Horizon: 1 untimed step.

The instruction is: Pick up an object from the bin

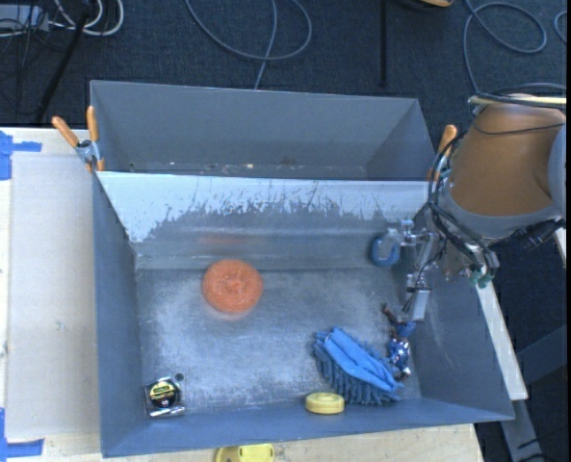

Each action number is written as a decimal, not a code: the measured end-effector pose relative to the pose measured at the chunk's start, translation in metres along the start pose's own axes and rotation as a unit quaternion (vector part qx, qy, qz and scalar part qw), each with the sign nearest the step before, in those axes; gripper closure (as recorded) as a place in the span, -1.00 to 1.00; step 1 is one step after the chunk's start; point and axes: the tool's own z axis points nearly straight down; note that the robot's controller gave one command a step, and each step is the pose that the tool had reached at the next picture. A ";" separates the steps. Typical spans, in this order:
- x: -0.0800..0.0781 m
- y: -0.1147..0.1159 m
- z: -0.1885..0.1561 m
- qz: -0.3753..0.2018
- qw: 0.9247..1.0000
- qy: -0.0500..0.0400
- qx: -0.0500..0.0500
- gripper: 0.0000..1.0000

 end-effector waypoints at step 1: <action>0.000 0.000 0.000 0.000 1.000 0.000 0.000 -1.00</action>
Offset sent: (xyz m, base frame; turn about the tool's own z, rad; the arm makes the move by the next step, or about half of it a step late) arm -0.0638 0.0198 -0.0583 0.1125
